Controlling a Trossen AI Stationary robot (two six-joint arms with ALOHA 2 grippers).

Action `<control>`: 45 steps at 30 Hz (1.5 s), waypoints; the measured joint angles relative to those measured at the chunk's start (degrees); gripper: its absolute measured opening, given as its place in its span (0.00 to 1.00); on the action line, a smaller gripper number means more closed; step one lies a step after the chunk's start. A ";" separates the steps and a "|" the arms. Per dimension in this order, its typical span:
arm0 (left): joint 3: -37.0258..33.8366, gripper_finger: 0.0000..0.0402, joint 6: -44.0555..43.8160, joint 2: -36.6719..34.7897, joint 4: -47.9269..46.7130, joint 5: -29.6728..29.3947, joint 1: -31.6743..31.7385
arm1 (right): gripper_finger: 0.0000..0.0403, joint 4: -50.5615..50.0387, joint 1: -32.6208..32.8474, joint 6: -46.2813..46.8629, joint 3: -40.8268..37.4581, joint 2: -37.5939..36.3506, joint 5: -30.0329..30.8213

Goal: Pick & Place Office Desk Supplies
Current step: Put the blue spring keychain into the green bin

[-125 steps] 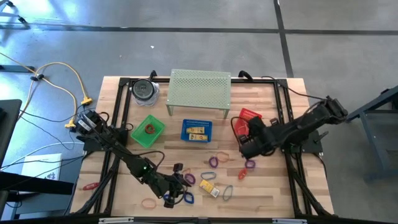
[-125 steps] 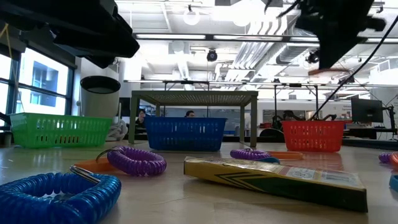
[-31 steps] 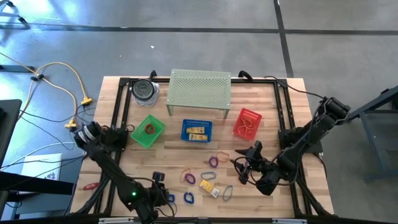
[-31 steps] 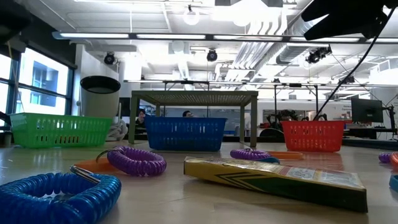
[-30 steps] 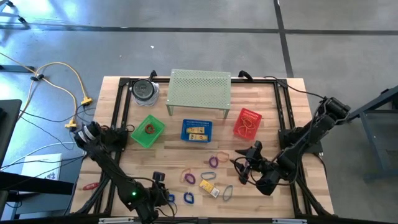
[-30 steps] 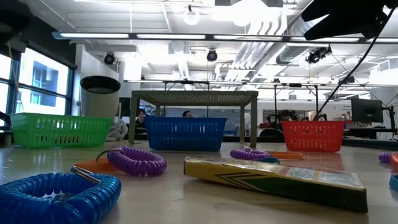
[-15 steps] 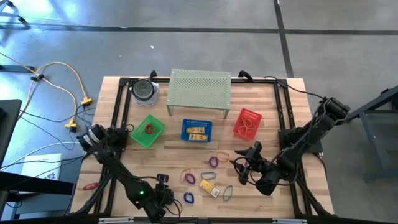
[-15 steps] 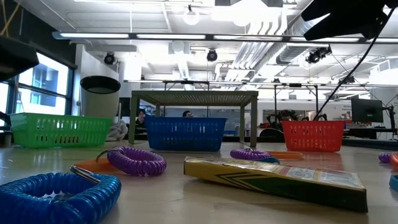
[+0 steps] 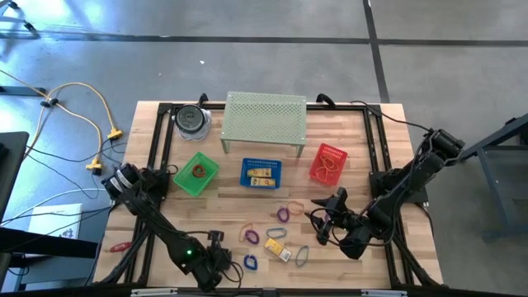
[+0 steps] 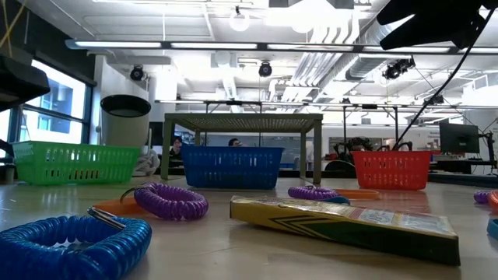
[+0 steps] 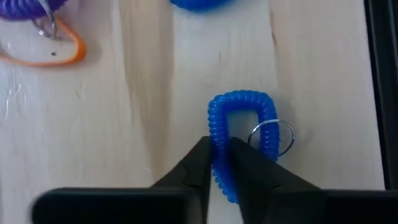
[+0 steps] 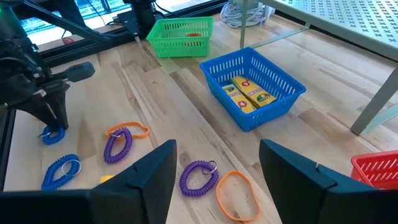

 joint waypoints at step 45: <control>-2.68 0.01 -24.69 -45.78 -52.70 -24.02 14.88 | 0.54 40.46 0.43 -28.43 -0.01 13.99 -3.87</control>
